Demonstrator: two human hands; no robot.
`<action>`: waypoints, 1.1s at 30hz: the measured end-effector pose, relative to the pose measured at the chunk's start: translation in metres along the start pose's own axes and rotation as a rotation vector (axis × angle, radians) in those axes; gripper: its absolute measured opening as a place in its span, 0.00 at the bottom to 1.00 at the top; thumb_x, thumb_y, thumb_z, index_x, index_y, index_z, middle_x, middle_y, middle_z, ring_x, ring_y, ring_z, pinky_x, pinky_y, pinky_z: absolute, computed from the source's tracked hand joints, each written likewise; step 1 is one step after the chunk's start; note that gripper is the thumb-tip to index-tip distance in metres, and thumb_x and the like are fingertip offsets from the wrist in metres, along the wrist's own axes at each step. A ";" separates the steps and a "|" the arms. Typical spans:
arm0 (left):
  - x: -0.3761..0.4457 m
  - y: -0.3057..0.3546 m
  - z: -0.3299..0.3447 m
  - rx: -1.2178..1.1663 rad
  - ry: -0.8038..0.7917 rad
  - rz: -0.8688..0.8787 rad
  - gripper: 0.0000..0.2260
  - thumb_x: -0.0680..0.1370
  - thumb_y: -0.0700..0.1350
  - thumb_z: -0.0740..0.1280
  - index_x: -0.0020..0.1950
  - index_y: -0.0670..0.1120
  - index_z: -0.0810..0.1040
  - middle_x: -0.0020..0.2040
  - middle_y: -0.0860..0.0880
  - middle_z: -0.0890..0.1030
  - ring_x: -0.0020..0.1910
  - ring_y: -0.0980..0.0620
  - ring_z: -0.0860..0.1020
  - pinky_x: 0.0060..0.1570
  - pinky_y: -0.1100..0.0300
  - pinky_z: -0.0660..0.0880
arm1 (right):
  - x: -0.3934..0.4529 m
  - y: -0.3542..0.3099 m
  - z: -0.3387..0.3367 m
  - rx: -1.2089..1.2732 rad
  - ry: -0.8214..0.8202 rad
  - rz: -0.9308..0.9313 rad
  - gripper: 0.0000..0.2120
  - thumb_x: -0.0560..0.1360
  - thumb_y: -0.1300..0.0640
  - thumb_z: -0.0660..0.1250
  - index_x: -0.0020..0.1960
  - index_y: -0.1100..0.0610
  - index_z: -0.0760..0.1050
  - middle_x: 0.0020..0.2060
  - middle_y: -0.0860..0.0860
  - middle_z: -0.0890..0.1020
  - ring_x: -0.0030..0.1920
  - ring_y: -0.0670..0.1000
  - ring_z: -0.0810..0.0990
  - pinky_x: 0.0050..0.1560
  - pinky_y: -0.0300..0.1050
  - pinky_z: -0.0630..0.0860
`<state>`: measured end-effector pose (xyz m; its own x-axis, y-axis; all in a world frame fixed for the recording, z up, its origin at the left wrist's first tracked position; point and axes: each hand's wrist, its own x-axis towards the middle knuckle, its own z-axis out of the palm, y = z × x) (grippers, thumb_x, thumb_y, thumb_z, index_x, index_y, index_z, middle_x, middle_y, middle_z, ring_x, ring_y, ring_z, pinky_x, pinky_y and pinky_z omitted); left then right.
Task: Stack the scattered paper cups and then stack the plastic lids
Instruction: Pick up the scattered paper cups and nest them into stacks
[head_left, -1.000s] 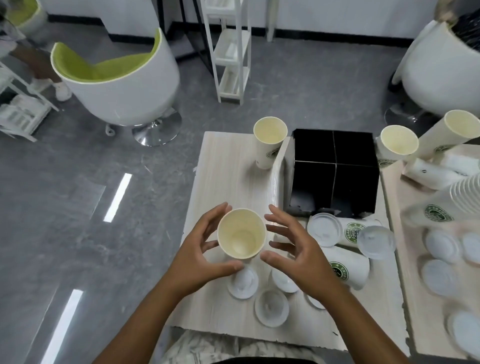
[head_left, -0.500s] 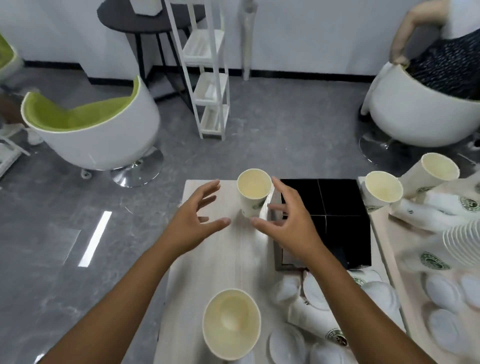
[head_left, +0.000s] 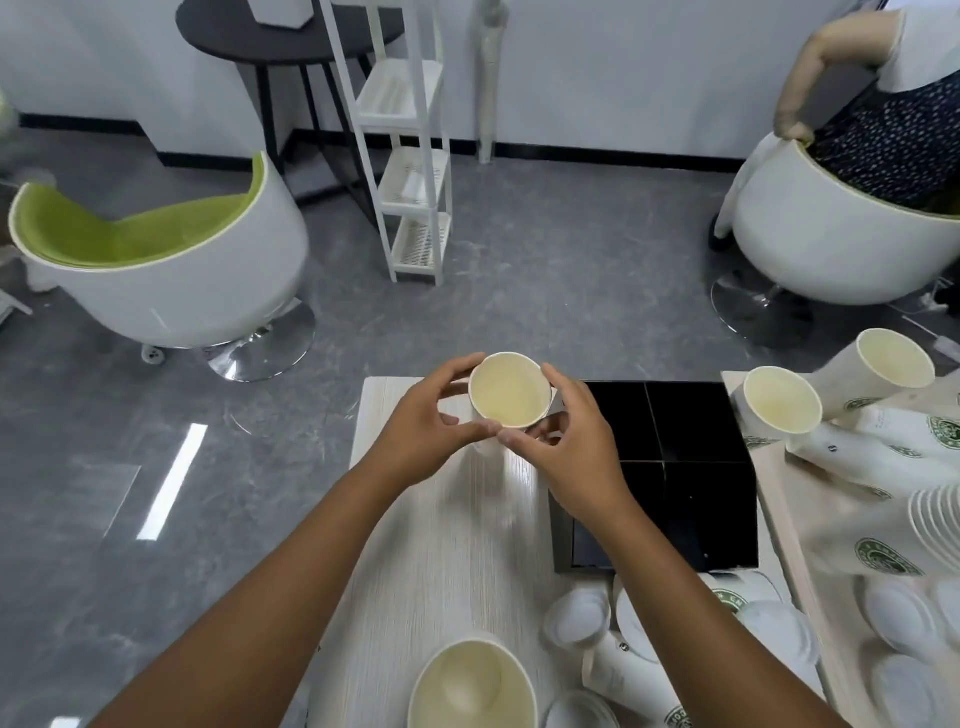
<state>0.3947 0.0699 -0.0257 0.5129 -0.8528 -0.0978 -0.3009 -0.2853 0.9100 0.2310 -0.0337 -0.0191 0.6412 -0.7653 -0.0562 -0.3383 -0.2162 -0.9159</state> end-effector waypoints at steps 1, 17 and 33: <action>-0.011 0.010 -0.007 -0.015 0.016 0.021 0.35 0.71 0.47 0.81 0.75 0.56 0.72 0.70 0.60 0.77 0.68 0.59 0.76 0.65 0.48 0.79 | -0.008 -0.008 -0.005 0.014 -0.010 -0.020 0.38 0.68 0.46 0.82 0.74 0.47 0.69 0.66 0.42 0.73 0.52 0.40 0.79 0.48 0.32 0.78; -0.227 0.165 -0.047 -0.092 0.213 0.291 0.36 0.62 0.55 0.82 0.69 0.57 0.76 0.64 0.60 0.82 0.65 0.54 0.81 0.54 0.65 0.80 | -0.160 -0.142 -0.085 0.231 -0.264 -0.424 0.38 0.62 0.45 0.83 0.69 0.45 0.73 0.64 0.45 0.78 0.69 0.52 0.77 0.67 0.44 0.76; -0.266 0.084 -0.008 -0.247 0.166 0.097 0.33 0.65 0.50 0.80 0.69 0.55 0.77 0.66 0.56 0.82 0.68 0.52 0.79 0.63 0.61 0.78 | -0.203 -0.067 -0.042 0.274 -0.328 -0.247 0.34 0.68 0.57 0.82 0.71 0.48 0.73 0.67 0.46 0.78 0.70 0.52 0.77 0.68 0.48 0.77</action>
<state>0.2390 0.2758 0.0802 0.6217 -0.7821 0.0428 -0.1608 -0.0741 0.9842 0.0945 0.1105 0.0708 0.8772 -0.4708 0.0937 0.0163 -0.1659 -0.9860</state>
